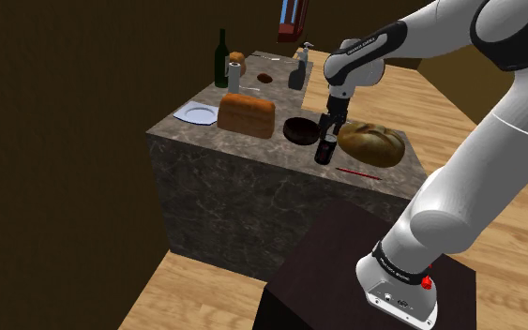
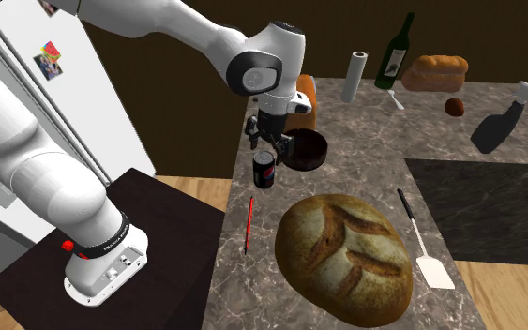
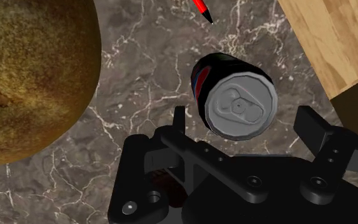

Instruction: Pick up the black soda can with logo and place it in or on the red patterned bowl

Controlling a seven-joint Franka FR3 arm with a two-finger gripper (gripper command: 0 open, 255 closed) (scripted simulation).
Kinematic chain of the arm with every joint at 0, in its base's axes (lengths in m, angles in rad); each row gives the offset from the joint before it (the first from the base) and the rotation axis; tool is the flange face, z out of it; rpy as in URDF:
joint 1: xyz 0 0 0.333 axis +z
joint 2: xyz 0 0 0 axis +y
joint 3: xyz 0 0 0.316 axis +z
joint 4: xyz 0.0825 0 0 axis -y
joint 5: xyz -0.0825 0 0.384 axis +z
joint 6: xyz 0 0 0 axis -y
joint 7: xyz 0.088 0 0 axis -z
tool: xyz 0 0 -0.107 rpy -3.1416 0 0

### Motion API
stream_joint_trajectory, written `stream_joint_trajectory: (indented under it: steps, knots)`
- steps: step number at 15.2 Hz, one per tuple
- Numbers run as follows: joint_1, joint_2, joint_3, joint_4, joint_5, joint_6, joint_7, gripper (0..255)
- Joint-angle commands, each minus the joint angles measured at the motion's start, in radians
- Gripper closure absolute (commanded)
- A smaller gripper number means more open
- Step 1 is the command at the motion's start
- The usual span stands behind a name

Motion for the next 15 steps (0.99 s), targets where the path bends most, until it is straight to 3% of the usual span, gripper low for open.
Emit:
stream_joint_trajectory:
  steps: [1, 4, 12, 13, 15]
  knots:
    - [0.000, 0.014, -0.001, -0.015, 0.009, 0.028, -0.007, 0]
    - [0.000, 0.041, -0.003, -0.042, 0.026, 0.078, -0.020, 0]
    - [0.000, 0.041, -0.003, -0.042, 0.026, 0.077, -0.020, 0]
    - [0.000, 0.041, -0.003, -0.042, 0.026, 0.077, -0.020, 255]
    - [0.000, 0.041, -0.003, -0.042, 0.026, 0.077, -0.019, 255]
